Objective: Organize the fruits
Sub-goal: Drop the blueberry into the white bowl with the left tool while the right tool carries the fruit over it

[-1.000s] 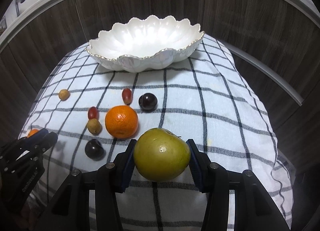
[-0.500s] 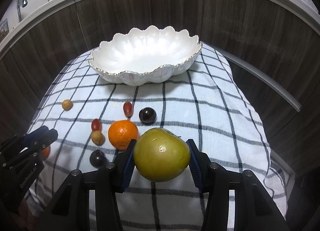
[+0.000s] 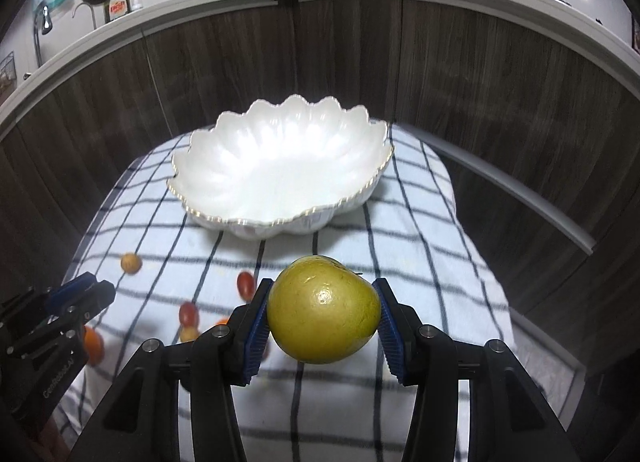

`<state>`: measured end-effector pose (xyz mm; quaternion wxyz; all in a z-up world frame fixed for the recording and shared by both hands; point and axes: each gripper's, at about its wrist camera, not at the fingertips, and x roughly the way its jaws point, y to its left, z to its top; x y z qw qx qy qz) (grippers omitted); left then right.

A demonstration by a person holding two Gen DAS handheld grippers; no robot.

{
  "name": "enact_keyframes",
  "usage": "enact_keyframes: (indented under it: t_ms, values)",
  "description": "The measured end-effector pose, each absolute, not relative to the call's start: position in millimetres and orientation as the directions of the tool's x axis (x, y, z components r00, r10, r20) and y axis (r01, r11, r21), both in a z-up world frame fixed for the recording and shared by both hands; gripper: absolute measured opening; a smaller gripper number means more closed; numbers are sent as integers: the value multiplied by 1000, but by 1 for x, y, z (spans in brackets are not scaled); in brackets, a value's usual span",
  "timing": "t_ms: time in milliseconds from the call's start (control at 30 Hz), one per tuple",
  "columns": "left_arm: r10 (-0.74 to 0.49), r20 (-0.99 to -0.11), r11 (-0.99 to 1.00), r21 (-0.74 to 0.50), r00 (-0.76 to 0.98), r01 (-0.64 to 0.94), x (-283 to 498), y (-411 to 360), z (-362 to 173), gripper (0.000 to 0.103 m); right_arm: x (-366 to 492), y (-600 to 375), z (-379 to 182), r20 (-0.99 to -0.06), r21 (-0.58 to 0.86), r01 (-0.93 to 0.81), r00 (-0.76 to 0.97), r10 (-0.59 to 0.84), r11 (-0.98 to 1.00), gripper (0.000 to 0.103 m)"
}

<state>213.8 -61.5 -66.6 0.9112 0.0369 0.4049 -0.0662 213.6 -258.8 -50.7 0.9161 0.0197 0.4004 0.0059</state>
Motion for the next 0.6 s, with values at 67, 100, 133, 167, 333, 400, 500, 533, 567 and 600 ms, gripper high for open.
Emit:
enact_keyframes:
  t_ms: [67,100,133,167,333,400,500,533,567,600]
  values:
    - [-96,-739,988,12,667,155,219,-63,-63,23,217,-260,-48,-729,39,6,685,24,999,50]
    - [-98,-737,988,11,668,156,222,-64,-61,23,219,-261,-46,-727,40,6,686,25,999,50]
    - [-100,-736,987,10,670,158,225,-65,-59,23,221,-263,-44,-725,39,7,689,23,999,50]
    - [-102,-734,987,8,671,159,229,-66,-58,23,223,-263,-43,-724,38,7,690,23,999,50]
    - [-110,-727,985,11,678,171,245,-71,-51,23,234,-268,-38,-721,36,5,692,22,999,50]
    - [-113,-727,985,6,677,171,253,-72,-49,23,241,-270,-35,-719,33,6,695,20,999,50]
    - [-111,-725,986,7,679,168,263,-73,-46,23,250,-273,-31,-714,29,6,700,17,1000,50]
    - [-111,-724,986,8,681,169,268,-74,-45,23,255,-274,-29,-711,26,7,703,14,1000,50]
    - [-111,-723,985,9,682,170,271,-74,-44,23,258,-274,-28,-710,25,7,704,13,1000,50]
    - [-112,-723,985,8,682,170,274,-75,-43,23,263,-275,-27,-707,25,7,707,13,1000,50]
